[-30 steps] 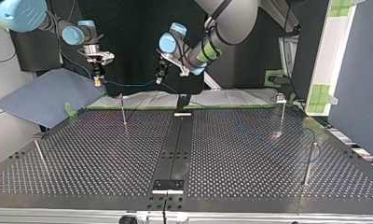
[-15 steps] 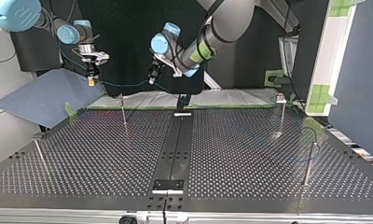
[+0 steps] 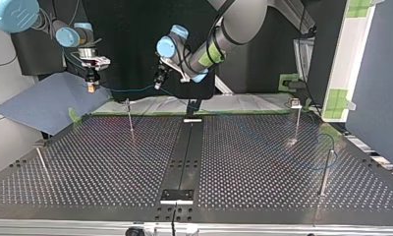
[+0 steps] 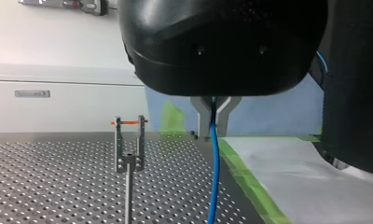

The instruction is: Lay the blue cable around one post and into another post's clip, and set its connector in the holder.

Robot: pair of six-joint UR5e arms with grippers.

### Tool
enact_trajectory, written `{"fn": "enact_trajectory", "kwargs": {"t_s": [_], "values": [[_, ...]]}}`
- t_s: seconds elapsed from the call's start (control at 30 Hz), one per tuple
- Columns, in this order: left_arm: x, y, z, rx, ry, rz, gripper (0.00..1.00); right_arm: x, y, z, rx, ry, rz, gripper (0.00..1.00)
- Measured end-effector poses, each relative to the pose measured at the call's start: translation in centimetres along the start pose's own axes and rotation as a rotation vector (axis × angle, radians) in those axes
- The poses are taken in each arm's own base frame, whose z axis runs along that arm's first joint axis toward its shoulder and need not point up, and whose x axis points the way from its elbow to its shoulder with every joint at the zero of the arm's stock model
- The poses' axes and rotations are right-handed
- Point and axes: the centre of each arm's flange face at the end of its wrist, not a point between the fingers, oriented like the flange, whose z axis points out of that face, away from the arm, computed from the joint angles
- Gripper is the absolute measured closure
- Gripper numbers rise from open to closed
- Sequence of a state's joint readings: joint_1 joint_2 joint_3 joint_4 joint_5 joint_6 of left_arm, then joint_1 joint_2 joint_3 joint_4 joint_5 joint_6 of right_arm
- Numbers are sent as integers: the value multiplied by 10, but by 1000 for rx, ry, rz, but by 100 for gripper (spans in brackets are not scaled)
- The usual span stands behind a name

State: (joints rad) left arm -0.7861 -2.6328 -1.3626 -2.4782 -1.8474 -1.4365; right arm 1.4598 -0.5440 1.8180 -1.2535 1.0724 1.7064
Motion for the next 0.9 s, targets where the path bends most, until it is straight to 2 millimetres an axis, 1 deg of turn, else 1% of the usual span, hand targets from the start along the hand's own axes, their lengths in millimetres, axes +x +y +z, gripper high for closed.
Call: {"fn": "enact_trajectory", "kwargs": {"t_s": [0.33,0.6,0.9], "values": [[-14,-9,7,19,-19,-23,98,4,3,8,16,6,-2,100],[-16,-8,8,18,-21,-42,98,9,6,18,22,12,-5,100],[-17,-11,8,23,-23,-46,98,12,11,19,23,17,-6,100]]}}
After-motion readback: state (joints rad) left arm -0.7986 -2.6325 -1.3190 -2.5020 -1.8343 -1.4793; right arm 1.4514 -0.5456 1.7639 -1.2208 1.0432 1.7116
